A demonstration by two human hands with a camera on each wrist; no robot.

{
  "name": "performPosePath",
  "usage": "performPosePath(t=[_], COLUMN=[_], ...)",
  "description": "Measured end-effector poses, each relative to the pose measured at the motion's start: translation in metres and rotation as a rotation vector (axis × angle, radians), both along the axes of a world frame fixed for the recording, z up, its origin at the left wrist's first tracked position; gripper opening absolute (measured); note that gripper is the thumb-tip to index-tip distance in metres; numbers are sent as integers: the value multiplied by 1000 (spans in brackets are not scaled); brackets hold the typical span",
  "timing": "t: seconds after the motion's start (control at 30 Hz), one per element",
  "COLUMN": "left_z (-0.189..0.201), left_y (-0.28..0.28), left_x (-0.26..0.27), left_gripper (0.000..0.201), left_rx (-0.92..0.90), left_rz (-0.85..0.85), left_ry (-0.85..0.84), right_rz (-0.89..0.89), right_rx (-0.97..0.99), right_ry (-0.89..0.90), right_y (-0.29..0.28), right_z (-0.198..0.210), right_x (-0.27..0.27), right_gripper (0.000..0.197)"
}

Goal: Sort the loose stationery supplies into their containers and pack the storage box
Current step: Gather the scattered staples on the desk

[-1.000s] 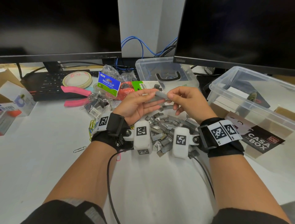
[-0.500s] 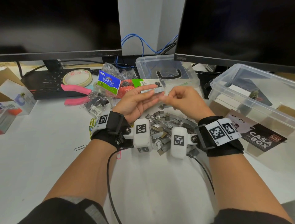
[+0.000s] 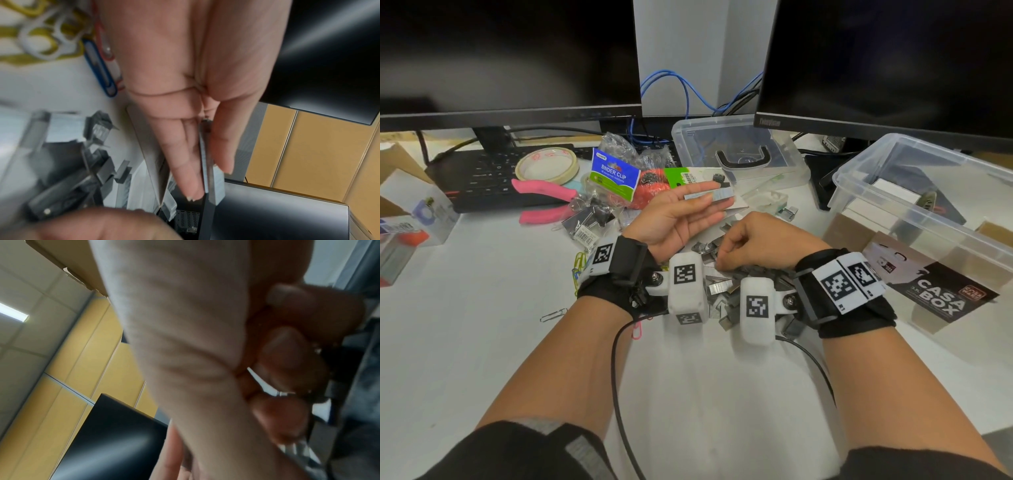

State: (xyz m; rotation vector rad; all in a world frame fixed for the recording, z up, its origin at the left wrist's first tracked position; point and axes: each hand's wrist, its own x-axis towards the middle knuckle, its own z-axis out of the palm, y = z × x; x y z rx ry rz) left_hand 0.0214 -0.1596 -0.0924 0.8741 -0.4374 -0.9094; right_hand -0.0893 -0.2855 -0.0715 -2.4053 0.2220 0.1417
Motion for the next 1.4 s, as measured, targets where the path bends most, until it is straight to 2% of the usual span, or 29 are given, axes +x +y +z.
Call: performPosePath(t=[0.1, 0.23, 0.53, 0.6, 0.7, 0.87, 1.2, 1.4], left_z=[-1, -2, -4, -3, -2, -2, -1, 0], left_y=[0, -1, -1, -1, -1, 1, 0, 0], left_x=[0, 0, 1, 1, 0, -1, -1, -2], left_gripper=[24, 24, 25, 25, 25, 28, 27, 25], left_rx=[-9, -4, 9, 10, 8, -2, 11, 42], left_rz=[1, 1, -11, -10, -6, -20, -13, 13], left_ry=[3, -9, -23, -25, -28, -31, -24, -22], right_rz=[-13, 55, 71, 83, 89, 63, 31, -85], right_rx=[59, -2, -45, -41, -56, -97, 80, 351], right_ry=[-25, 80, 43, 62, 93, 26, -100, -303], right_y=[-3, 1, -2, -3, -3, -1, -13, -21], right_z=[2, 2, 1, 1, 0, -4, -1, -2], right_x=[-3, -1, 0, 0, 1, 4, -3, -4], right_gripper=[11, 19, 6, 8, 21, 13, 7, 10])
